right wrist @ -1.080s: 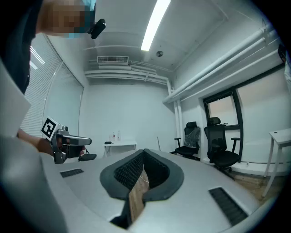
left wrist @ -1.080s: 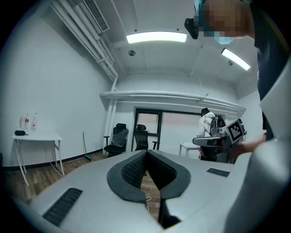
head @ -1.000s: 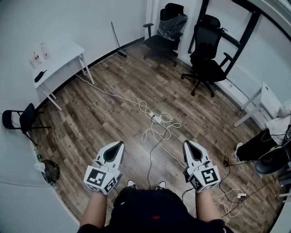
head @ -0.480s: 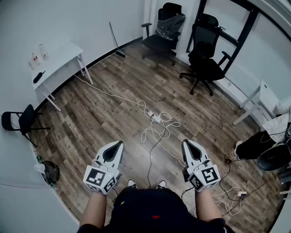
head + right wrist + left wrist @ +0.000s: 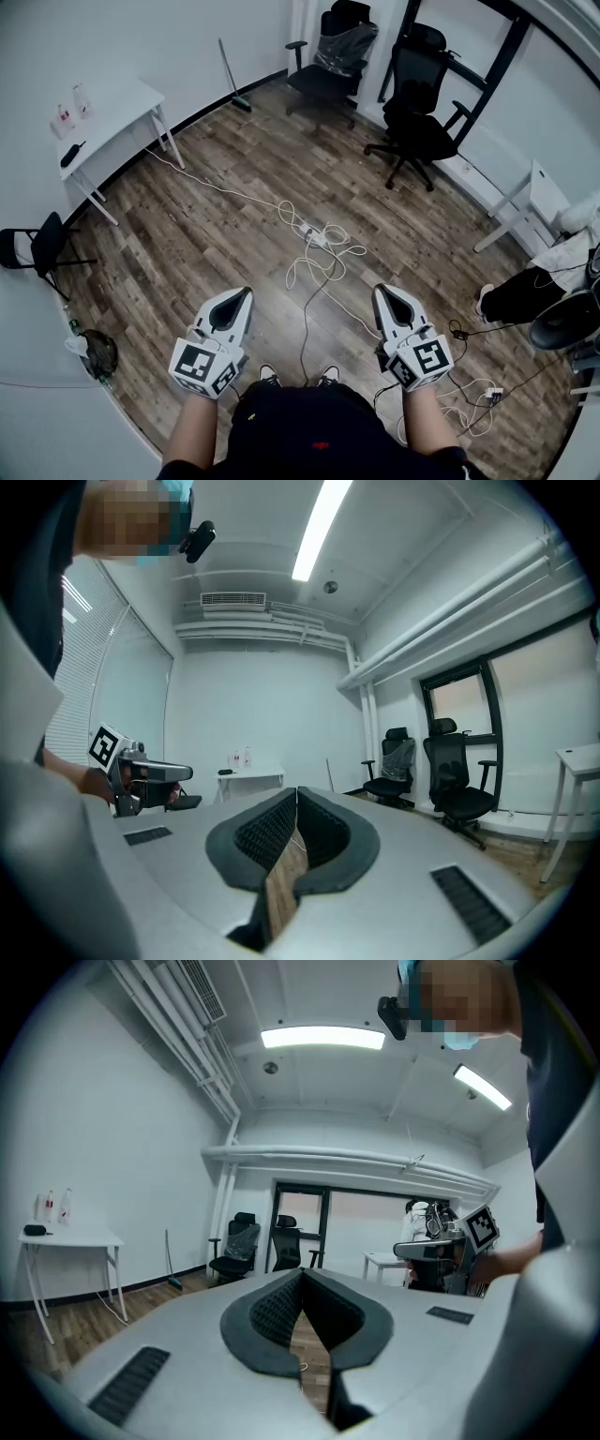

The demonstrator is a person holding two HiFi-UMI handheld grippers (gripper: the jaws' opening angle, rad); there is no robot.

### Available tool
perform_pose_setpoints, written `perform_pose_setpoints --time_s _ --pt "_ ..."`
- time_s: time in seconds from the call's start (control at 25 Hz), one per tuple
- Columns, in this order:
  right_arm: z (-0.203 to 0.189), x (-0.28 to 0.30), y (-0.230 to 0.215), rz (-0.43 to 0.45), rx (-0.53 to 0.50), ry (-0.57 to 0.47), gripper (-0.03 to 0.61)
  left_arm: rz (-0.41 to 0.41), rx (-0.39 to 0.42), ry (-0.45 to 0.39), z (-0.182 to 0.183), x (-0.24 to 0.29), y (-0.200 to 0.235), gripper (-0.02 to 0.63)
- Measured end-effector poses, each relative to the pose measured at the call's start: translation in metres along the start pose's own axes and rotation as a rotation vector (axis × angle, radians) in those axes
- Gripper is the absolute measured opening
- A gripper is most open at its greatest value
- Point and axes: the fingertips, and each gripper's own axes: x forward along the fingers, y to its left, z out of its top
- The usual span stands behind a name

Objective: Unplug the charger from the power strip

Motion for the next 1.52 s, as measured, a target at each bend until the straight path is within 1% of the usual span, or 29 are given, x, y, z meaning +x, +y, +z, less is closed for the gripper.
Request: perform_pose_setpoints --time_s 0.2,0.52,0.64,0.8,1.0,1.12,1.32,1.52 --pt "-0.006 0.01 0.015 -0.012 -0.012 0.029 0.023 -0.001 -0.015 0.01 -0.01 -0.013 0.017 0.02" --pt "-0.019 0.038 0.051 -0.064 0.005 0.057 0.023 -0.011 -0.033 0.035 -0.033 -0.04 0.066 0.02" --pt "-0.024 0.044 0.056 -0.081 -0.005 0.061 0.023 -0.03 -0.031 0.04 -0.036 -0.04 0.078 0.02" --pt "-0.028 0.051 0.058 -0.104 0.03 0.058 0.023 -0.057 -0.019 0.053 -0.037 -0.031 0.084 0.02" --pt "-0.04 0.065 0.044 -0.099 0.026 0.065 0.023 -0.071 -0.02 0.06 -0.04 -0.008 0.091 0.02" --pt "-0.042 0.082 0.028 -0.085 0.033 0.067 0.023 -0.064 -0.019 0.064 -0.04 0.011 0.098 0.02" --pt "-0.04 0.117 -0.024 -0.052 0.045 0.059 0.023 -0.026 -0.013 0.073 -0.033 0.062 0.107 0.02" --pt "-0.037 0.157 -0.089 -0.029 0.059 0.06 0.023 0.004 -0.024 0.069 -0.023 0.134 0.118 0.02"
